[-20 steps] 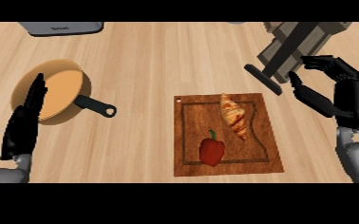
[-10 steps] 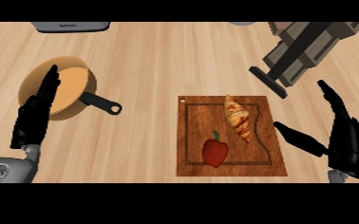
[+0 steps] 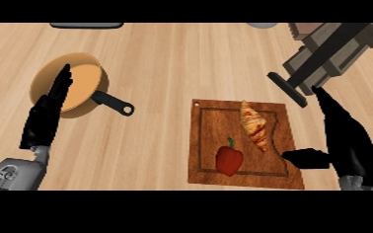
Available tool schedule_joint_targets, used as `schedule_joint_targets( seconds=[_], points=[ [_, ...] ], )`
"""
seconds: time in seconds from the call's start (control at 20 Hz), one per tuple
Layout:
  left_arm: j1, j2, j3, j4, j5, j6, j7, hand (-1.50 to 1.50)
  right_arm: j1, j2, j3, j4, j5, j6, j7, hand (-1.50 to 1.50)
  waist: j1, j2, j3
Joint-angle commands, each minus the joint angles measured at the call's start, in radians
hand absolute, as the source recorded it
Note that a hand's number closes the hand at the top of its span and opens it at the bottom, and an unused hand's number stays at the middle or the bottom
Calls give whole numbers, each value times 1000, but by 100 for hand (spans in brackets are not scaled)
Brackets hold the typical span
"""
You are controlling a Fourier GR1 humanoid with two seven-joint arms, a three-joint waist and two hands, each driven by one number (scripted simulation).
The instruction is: Pick the croissant from the cutting board and place it in the tiered basket
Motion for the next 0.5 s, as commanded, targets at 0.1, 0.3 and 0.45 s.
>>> schedule_joint_targets(
  seconds=[0.1,0.3,0.45],
  points=[
    [-14,-6,-1,-8,-10,-14,12,0,-249,118,76,-63,97,257,440,-150,16,2,6],
    [-7,-24,17,31,1,-22,-22,0,-296,216,59,64,71,314,474,-150,10,5,7],
    [-39,-27,16,36,-31,1,-7,0,-347,302,88,115,97,344,544,-150,6,5,7]
  ],
)
